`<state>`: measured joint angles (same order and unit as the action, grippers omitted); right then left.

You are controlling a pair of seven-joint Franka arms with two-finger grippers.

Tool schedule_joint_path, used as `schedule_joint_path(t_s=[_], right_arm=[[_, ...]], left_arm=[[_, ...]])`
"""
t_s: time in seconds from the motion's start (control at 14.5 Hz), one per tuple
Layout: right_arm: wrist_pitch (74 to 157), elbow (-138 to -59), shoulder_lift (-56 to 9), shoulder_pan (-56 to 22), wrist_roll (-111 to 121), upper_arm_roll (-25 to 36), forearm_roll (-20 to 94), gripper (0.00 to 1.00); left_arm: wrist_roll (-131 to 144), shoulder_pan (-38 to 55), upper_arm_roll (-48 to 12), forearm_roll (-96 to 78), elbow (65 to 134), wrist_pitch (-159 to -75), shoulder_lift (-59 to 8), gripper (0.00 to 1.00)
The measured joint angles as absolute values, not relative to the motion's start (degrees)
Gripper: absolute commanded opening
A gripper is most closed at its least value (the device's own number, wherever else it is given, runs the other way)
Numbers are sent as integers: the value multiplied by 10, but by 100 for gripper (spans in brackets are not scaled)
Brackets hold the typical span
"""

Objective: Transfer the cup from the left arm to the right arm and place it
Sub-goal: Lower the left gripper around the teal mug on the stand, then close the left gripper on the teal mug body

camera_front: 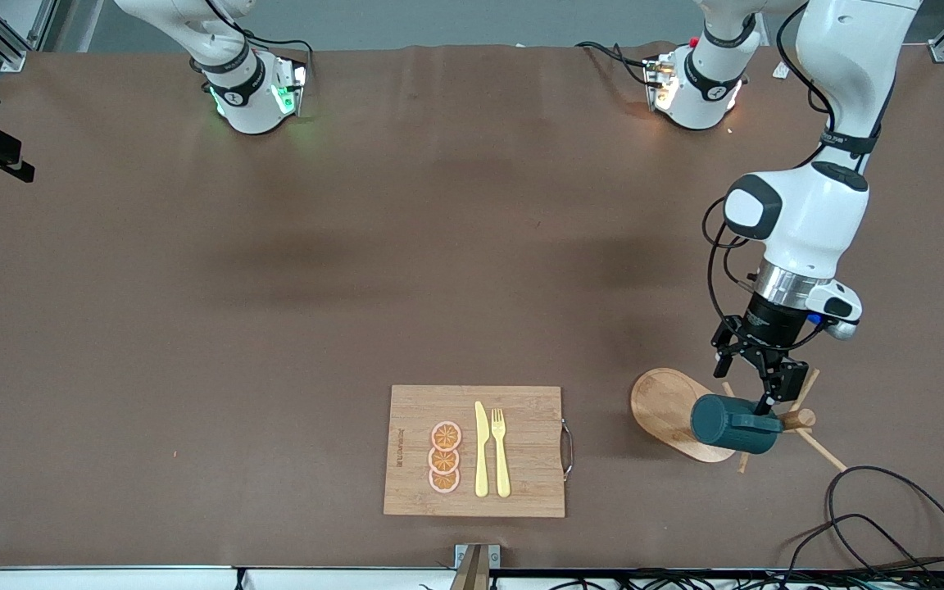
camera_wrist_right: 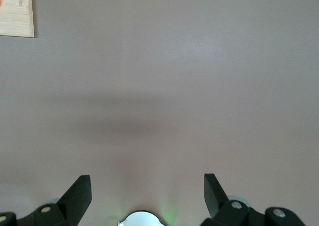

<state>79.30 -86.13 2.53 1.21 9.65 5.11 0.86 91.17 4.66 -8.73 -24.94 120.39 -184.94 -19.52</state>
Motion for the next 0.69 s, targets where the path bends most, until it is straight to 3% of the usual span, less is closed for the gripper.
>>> schedule_joint_path(t_s=[0.69], right_arm=[[793,-861,25,12,97,50,9,100]], left_arm=[[914,49,-88,-249,1132,-1850,-255,100]])
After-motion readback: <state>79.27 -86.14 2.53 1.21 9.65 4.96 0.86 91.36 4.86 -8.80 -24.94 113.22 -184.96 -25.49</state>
